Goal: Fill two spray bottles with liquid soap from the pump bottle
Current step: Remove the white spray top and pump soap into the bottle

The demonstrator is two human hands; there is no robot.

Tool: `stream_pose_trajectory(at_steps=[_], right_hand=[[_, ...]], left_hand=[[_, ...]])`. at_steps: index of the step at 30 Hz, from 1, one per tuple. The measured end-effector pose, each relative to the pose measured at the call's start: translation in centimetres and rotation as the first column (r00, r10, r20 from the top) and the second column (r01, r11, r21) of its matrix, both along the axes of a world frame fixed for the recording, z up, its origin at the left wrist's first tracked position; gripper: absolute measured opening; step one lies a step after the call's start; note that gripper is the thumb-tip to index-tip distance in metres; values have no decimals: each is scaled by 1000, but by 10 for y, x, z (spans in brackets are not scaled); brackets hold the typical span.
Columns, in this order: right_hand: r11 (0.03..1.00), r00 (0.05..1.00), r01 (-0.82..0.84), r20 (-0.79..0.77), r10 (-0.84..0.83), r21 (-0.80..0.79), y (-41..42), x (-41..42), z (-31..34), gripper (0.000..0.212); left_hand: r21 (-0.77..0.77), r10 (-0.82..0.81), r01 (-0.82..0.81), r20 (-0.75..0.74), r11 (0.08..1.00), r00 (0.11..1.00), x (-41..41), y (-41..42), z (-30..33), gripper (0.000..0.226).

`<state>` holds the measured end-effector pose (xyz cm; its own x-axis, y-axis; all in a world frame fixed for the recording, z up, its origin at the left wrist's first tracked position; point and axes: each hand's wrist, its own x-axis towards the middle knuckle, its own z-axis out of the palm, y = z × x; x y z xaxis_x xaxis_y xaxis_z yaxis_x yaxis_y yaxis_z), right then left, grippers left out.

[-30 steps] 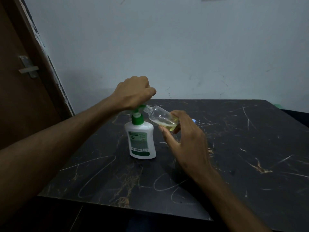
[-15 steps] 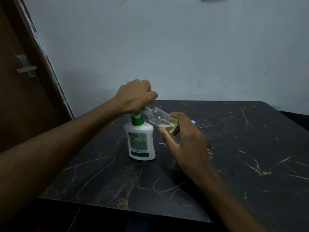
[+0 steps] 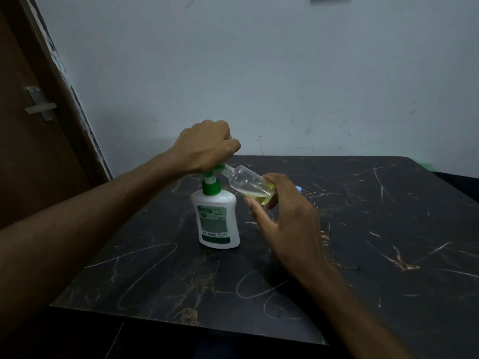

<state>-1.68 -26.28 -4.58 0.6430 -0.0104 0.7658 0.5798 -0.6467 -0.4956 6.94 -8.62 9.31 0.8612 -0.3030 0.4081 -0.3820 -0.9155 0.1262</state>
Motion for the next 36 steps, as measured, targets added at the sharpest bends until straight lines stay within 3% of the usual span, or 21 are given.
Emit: stream_pose_trajectory(at_steps=[36], right_hand=[[1000,1000,-25,-12,25,19,2,0,0,39]], left_hand=[[-20,4,-5,-58,1000,998,6,1,-7,31]])
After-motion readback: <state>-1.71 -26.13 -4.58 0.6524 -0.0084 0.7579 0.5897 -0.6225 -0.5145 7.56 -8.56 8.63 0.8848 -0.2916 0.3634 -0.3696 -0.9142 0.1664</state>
